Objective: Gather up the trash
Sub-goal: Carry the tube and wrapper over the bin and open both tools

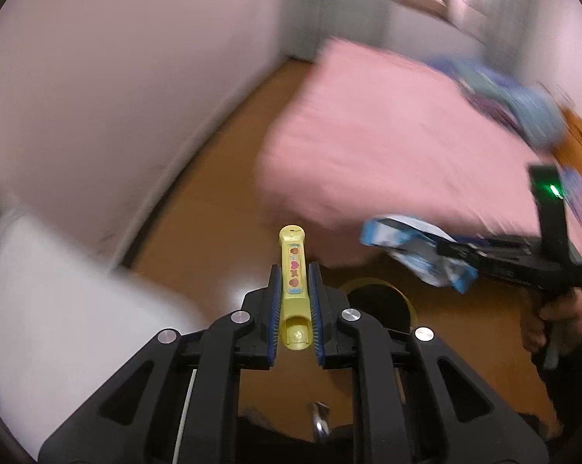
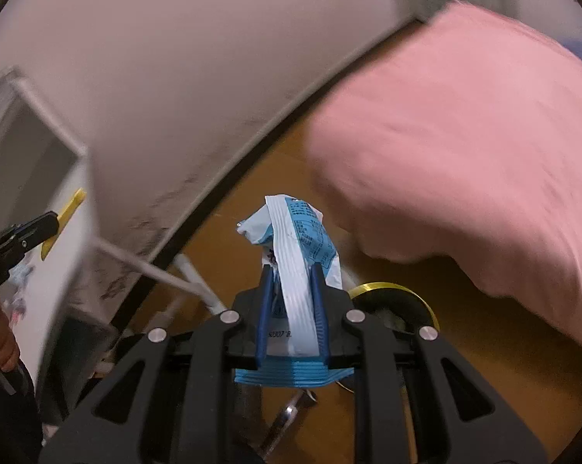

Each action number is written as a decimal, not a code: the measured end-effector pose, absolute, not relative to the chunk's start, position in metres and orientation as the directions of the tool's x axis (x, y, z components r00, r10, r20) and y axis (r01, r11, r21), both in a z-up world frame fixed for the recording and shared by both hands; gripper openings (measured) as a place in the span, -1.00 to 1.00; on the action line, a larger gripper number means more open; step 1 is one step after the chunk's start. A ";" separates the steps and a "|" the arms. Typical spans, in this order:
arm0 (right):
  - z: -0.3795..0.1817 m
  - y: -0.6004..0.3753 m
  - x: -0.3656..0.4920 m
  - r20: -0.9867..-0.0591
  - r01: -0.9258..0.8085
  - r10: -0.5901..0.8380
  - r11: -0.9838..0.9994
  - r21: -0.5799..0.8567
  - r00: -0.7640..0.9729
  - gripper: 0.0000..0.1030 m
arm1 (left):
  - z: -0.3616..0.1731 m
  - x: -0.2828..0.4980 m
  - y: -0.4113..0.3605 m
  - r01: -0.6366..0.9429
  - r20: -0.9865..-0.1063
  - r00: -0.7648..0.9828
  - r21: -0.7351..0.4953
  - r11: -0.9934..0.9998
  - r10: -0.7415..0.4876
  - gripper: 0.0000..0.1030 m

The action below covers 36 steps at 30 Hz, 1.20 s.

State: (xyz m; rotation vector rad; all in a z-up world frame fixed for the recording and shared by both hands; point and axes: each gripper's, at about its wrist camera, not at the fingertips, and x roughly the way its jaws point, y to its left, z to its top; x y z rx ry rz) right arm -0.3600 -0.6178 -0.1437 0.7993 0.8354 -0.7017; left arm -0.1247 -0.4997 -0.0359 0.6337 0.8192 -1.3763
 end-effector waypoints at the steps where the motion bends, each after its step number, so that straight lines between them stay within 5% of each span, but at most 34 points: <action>1: -0.155 -0.624 -0.372 -0.854 0.808 -0.218 0.493 0.322 0.473 -0.61 | -0.047 -0.136 -0.518 0.995 -0.821 -0.039 -0.085 0.055 -0.570 -0.75; 12: -0.259 -0.646 -0.426 -0.928 0.887 -0.088 0.338 0.313 0.361 -0.61 | -0.181 -0.217 -0.614 0.960 -0.933 -0.192 -0.115 -0.254 -0.303 -0.75; 14: -0.272 -0.649 -0.433 -0.933 0.893 -0.065 0.323 0.315 0.353 -0.61 | -0.200 -0.224 -0.620 0.955 -0.944 -0.202 -0.131 -0.268 -0.259 -0.94; 25: -0.291 -0.653 -0.430 -0.935 0.891 -0.014 0.308 0.333 0.355 -0.60 | -0.236 -0.243 -0.636 0.945 -0.953 -0.223 -0.160 -0.285 -0.203 -0.94; 27: -0.290 -0.654 -0.430 -0.936 0.892 -0.021 0.309 0.329 0.352 -0.44 | -0.236 -0.244 -0.635 0.947 -0.954 -0.216 -0.153 -0.283 -0.206 -0.92; 28: -0.289 -0.655 -0.430 -0.935 0.893 -0.022 0.302 0.332 0.355 -0.31 | -0.236 -0.243 -0.636 0.951 -0.956 -0.209 -0.148 -0.273 -0.208 -0.87; 30: -0.286 -0.656 -0.429 -0.932 0.895 -0.045 0.299 0.332 0.361 0.41 | -0.235 -0.239 -0.636 0.956 -0.955 -0.210 -0.156 -0.250 -0.208 -0.27; 31: -0.283 -0.656 -0.429 -0.930 0.895 -0.062 0.304 0.327 0.361 0.45 | -0.233 -0.236 -0.636 0.959 -0.953 -0.208 -0.155 -0.236 -0.221 0.36; 32: -0.280 -0.655 -0.430 -0.930 0.894 -0.067 0.309 0.325 0.361 0.45 | -0.229 -0.234 -0.634 0.962 -0.944 -0.209 -0.152 -0.228 -0.256 0.51; 36: -0.278 -0.658 -0.430 -0.929 0.896 -0.072 0.300 0.328 0.364 0.45 | -0.219 -0.231 -0.629 0.965 -0.939 -0.204 -0.145 -0.219 -0.277 0.51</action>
